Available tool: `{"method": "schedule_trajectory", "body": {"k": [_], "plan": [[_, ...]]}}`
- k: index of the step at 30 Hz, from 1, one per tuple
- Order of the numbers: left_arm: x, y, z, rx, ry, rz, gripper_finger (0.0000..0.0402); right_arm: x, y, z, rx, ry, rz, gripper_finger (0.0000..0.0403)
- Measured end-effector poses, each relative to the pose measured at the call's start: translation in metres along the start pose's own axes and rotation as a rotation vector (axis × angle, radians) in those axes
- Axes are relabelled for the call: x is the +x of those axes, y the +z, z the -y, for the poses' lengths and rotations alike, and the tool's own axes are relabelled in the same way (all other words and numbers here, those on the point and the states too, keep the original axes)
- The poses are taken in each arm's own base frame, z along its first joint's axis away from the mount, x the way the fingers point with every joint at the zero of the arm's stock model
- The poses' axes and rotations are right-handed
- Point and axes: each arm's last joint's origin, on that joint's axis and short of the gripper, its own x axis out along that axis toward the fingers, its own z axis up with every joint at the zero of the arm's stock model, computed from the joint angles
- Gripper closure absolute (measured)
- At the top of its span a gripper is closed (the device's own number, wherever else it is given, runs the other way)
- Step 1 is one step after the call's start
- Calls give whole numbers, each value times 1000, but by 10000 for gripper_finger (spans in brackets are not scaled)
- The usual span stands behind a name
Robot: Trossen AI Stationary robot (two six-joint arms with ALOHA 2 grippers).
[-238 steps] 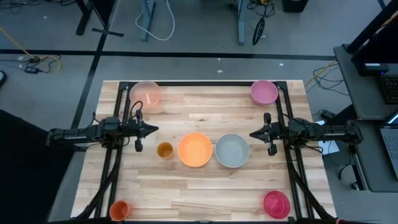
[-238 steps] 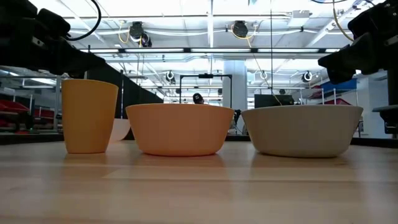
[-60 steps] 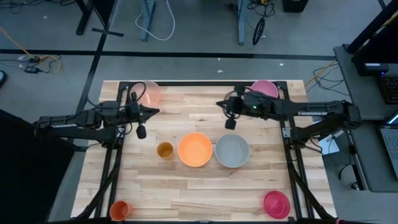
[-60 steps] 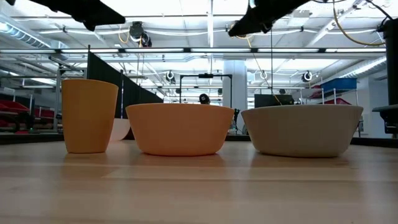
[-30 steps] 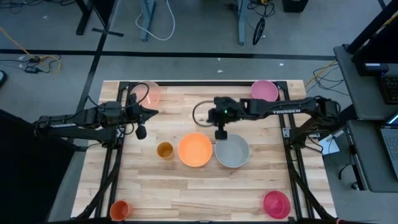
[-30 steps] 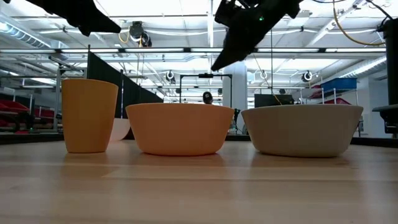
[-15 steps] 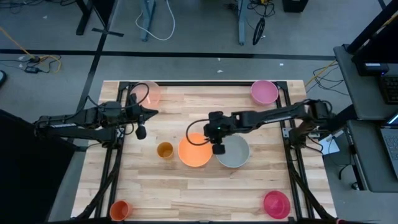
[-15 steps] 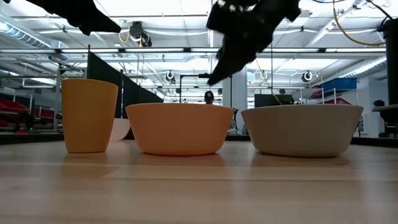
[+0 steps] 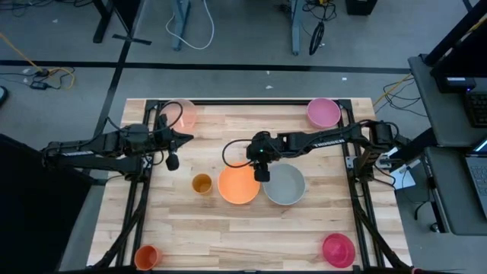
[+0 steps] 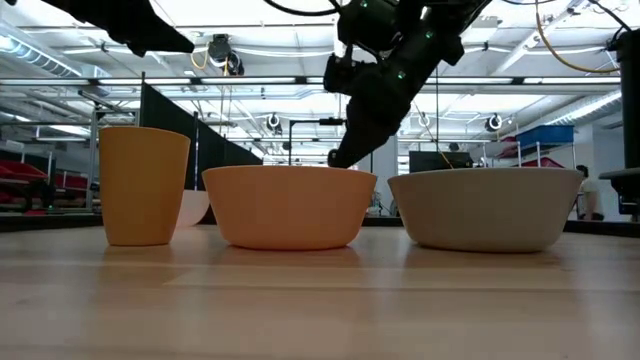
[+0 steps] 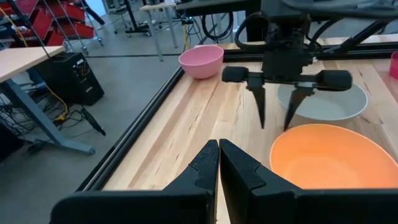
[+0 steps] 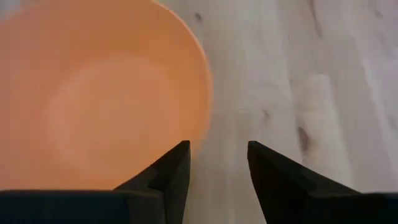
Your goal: Nest bowls inside each other
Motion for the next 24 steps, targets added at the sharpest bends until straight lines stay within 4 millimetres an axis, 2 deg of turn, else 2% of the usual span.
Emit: {"method": "schedule_trajectory", "body": {"k": [8,24], "plan": [[0,0,0,-2,0,3,402,12,-5,-1,30,15,-31,254],[0,0,0,-11,6,2,402,31,-9,10,57,7,-32,255]]}}
